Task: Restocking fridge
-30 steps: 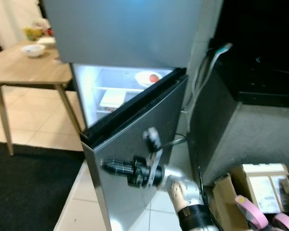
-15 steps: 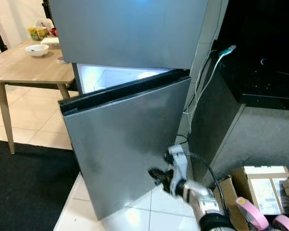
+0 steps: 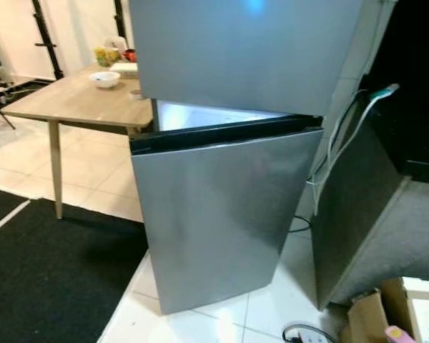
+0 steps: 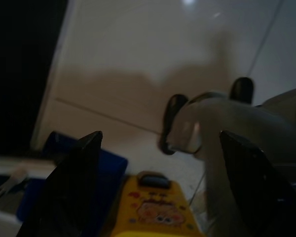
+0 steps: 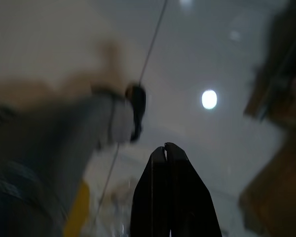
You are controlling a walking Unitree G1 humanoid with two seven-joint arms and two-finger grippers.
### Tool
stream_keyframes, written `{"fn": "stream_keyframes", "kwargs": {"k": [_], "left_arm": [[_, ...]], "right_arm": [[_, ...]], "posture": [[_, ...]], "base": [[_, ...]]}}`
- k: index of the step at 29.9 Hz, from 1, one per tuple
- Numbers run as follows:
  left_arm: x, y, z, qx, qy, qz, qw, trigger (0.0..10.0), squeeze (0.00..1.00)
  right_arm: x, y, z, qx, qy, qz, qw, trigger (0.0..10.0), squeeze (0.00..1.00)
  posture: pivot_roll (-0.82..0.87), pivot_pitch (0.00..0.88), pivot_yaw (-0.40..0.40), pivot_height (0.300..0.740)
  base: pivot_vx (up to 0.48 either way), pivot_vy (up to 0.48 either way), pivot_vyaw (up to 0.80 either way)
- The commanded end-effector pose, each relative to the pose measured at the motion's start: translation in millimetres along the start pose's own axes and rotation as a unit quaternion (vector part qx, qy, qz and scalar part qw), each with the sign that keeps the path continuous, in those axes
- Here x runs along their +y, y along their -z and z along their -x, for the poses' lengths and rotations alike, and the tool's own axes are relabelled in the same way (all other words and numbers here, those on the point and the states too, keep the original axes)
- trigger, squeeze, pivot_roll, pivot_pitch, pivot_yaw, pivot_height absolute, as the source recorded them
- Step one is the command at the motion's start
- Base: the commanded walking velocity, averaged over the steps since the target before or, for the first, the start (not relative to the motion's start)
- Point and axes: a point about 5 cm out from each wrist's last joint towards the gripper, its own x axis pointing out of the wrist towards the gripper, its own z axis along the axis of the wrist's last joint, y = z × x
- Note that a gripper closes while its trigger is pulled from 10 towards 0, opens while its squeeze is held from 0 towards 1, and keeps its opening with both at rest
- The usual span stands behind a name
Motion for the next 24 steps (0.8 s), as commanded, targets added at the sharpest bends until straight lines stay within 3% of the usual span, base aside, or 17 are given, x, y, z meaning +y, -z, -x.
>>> {"fn": "stream_keyframes", "kwargs": {"k": [1, 3, 9, 13, 24], "left_arm": [[-3.0, 12.3, 1.1, 0.028, 0.001, 0.001, 1.000, 10.0, 0.00], [-3.0, 12.1, 1.0, 0.028, 0.002, 0.005, 1.000, 10.0, 0.00], [-1.6, 7.4, 0.4, 0.020, 0.003, 0.027, 0.999, 10.0, 0.00], [-1.3, 7.2, 0.3, 0.023, 0.002, 0.029, 0.999, 10.0, 0.00], [3.5, 10.1, 1.7, 0.030, 0.000, 0.029, 0.999, 10.0, 0.00]], "right_arm": [[-2.7, 2.1, 0.4, 0.006, 0.018, 0.005, 1.000, 10.0, 0.00], [-5.9, 9.5, 1.3, 0.017, 0.045, 0.012, 0.999, 10.0, 0.00], [-4.0, 22.6, 1.6, 0.041, 0.050, 0.021, 0.998, 10.0, 0.00], [-3.4, 15.3, 0.6, 0.028, 0.050, 0.022, 0.998, 10.0, 0.00], [7.4, 3.9, -3.9, 0.004, 0.033, 0.024, 0.999, 10.0, 0.00]], "posture": [[-0.10, 0.000, -0.032, 0.740], [-0.10, 0.000, -0.032, 0.740], [-0.10, 0.000, -0.027, 0.740], [-0.10, 0.000, -0.029, 0.740], [-0.09, 0.000, -0.019, 0.740]], "base": [[0.000, 0.000, 0.67], [0.000, 0.000, 0.00], [0.000, 0.000, 0.00], [0.000, 0.000, 0.00], [0.285, 0.000, 0.00]]}}
